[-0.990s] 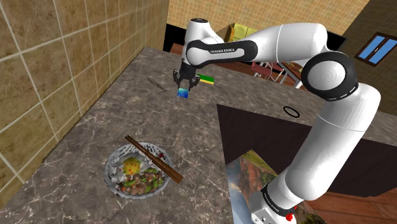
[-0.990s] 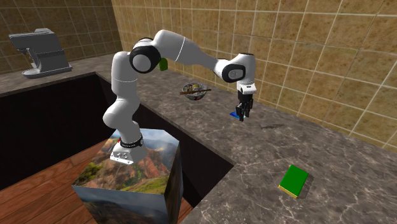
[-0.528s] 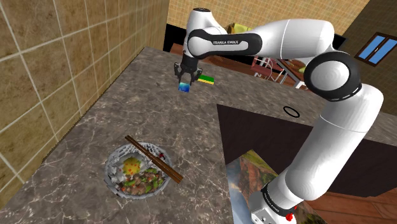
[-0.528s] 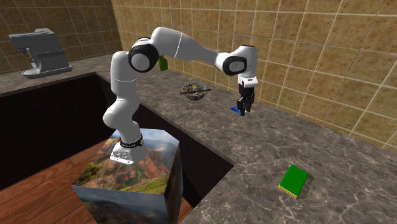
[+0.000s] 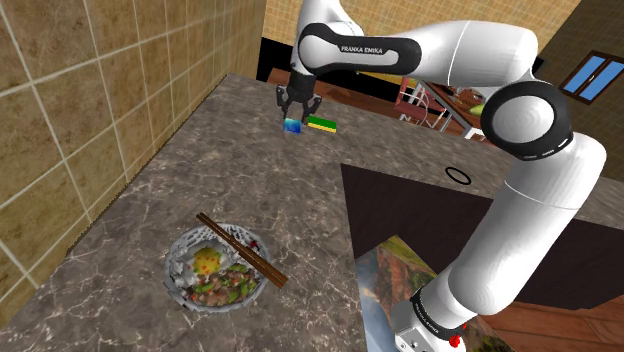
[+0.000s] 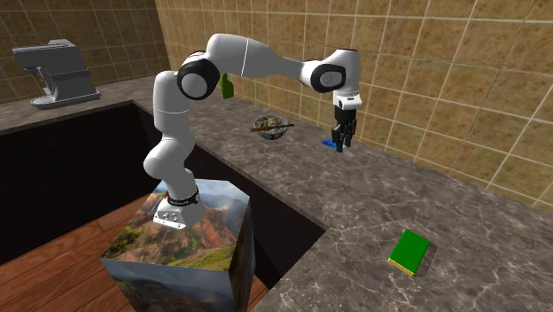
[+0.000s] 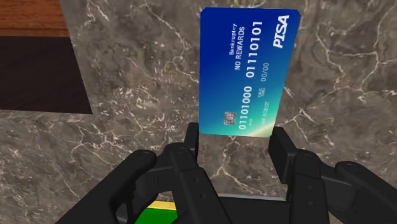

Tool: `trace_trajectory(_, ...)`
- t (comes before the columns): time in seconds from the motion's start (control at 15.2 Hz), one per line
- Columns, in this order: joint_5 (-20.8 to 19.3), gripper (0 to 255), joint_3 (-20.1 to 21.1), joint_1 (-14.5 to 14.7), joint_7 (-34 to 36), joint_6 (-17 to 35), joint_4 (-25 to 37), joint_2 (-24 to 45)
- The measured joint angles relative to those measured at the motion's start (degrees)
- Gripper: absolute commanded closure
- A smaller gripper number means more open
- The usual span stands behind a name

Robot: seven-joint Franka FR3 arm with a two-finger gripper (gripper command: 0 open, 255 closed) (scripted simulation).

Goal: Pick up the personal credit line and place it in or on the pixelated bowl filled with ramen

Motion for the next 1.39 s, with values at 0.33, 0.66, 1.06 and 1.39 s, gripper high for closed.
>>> trace_trajectory(0.33, 0.7, 255, 1.3, 1.5, 2.7, -0.3, -4.3, -4.3)
trace_trajectory(0.66, 1.3, 255, 3.6, 4.2, 7.9, 0.1, -9.6, -8.6)
trace_trajectory(1.06, 2.1, 255, 7.0, 7.9, 14.9, 0.0, -14.5, -12.7)
trace_trajectory(1.39, 3.1, 255, 10.1, 11.1, 20.7, -1.0, -17.0, -15.6)
